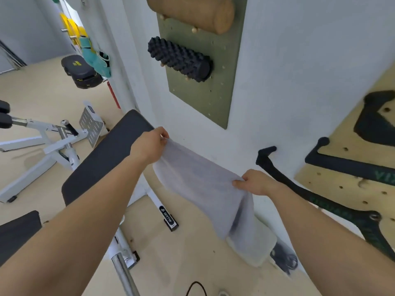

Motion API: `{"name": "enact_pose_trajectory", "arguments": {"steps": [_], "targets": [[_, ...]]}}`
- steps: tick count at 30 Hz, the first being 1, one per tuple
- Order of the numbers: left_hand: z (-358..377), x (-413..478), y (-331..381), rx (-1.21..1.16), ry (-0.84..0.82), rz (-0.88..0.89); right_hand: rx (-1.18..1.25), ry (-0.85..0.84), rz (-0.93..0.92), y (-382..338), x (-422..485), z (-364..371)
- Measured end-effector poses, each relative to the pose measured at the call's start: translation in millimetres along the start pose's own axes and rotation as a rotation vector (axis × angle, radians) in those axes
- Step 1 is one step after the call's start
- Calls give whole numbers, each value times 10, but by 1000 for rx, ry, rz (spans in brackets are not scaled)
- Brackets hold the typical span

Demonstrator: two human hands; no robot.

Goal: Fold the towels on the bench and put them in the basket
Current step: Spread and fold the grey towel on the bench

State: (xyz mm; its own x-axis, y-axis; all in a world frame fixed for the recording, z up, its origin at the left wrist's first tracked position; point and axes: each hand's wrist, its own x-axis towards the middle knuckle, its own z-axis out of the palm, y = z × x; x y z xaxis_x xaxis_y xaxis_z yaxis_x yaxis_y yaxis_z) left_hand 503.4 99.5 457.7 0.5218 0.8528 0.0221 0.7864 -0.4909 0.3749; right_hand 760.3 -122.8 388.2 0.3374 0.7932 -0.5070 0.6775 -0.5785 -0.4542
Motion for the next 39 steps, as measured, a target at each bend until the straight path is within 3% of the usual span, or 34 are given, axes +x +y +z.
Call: {"name": "enact_pose_trajectory", "arguments": {"steps": [10,21,28,39], "targets": [[687,-1032,445,-245,-424,389,159,306,150,-34,-1301,784],[1299,-2842,1565,-245,-896,867,400,433,335,310,-3286,1611],[1551,-4359,2246,-121,-943,1103,506,601,588,844,-4984,2470],[1582,-7522,2946,88,-784,1480,633,761,882,1274,-8112,4532]]}}
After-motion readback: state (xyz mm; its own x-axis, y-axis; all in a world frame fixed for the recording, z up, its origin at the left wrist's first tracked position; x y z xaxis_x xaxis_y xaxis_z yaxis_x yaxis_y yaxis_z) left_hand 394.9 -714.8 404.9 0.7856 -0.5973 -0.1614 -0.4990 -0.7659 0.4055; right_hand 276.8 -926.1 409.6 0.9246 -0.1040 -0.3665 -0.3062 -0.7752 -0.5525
